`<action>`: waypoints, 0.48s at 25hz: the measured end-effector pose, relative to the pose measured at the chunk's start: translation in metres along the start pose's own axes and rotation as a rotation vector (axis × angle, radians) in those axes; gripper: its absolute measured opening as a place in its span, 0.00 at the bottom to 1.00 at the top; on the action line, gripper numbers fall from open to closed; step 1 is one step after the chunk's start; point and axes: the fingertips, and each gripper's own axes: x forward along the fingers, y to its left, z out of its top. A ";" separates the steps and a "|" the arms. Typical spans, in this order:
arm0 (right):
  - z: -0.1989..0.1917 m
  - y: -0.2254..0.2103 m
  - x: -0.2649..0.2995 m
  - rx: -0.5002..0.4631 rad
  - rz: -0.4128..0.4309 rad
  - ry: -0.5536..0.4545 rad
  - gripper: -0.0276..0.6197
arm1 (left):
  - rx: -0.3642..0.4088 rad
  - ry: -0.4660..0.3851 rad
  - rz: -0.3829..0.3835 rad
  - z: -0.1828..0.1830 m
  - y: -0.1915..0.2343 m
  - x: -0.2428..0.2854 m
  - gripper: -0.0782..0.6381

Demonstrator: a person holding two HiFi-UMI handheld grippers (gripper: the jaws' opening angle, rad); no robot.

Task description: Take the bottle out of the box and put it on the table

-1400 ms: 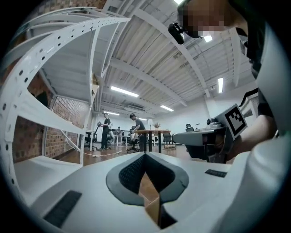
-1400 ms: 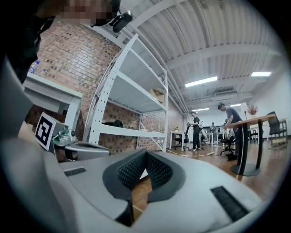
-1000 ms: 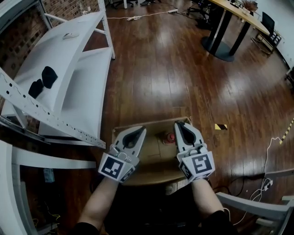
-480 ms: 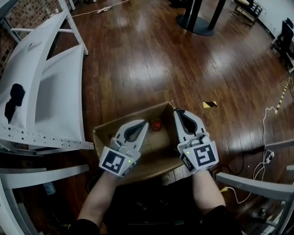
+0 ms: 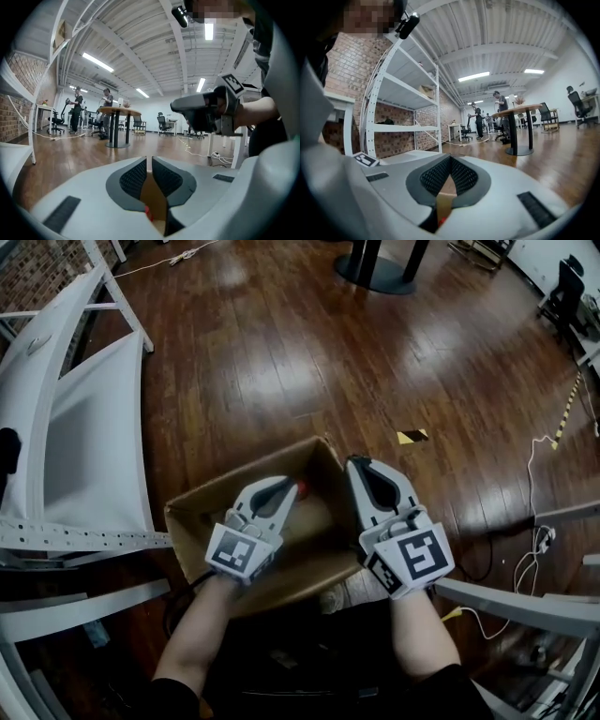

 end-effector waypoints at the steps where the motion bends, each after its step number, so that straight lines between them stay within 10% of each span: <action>1: 0.002 -0.001 -0.002 0.012 0.000 -0.002 0.05 | 0.000 0.022 -0.002 -0.010 0.000 0.004 0.18; 12: 0.001 -0.011 0.001 0.069 -0.004 -0.002 0.05 | -0.080 0.255 0.005 -0.134 0.012 0.041 0.58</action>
